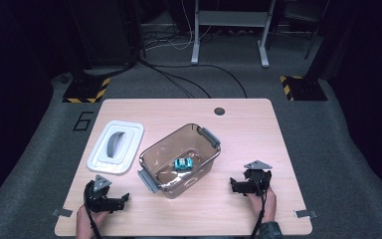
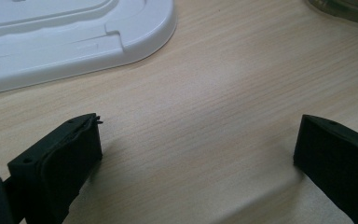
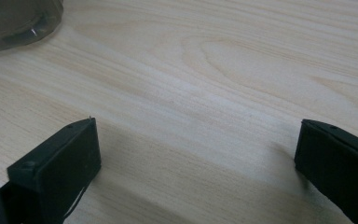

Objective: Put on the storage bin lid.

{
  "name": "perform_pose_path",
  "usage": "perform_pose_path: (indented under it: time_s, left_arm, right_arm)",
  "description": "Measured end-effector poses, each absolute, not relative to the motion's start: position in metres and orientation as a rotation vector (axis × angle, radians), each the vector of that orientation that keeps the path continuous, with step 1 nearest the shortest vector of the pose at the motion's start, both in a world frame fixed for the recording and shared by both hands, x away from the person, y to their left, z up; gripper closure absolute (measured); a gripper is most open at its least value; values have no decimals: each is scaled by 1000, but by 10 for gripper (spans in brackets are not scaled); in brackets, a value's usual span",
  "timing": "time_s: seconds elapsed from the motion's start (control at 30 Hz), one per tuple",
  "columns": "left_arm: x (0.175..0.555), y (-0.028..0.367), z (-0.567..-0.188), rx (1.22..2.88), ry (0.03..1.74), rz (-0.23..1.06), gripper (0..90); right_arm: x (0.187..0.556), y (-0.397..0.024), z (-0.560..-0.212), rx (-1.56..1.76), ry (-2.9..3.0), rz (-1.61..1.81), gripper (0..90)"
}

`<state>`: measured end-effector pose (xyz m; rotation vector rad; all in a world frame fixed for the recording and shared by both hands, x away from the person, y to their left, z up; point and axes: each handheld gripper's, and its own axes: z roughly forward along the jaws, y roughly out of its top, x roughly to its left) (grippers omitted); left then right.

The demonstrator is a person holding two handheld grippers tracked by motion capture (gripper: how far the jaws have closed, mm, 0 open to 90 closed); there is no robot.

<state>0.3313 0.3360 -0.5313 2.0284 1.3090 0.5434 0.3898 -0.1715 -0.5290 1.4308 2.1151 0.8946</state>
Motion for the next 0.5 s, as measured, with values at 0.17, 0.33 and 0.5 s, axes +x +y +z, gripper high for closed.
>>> perform_pose_path:
  time_s: [0.17,0.33,0.5]
  left_arm:
    - [332,336,-531,2033,1303,545,5]
    - [334,338,-529,2064,1302,522,0]
    - [338,341,-523,2067,1311,494,0]
  right_arm:
    - [390,-171,-529,1433,2114,894,0]
    - [390,-171,-529,1433,2113,893,0]
    - [389,-171,-529,1433,2113,893,0]
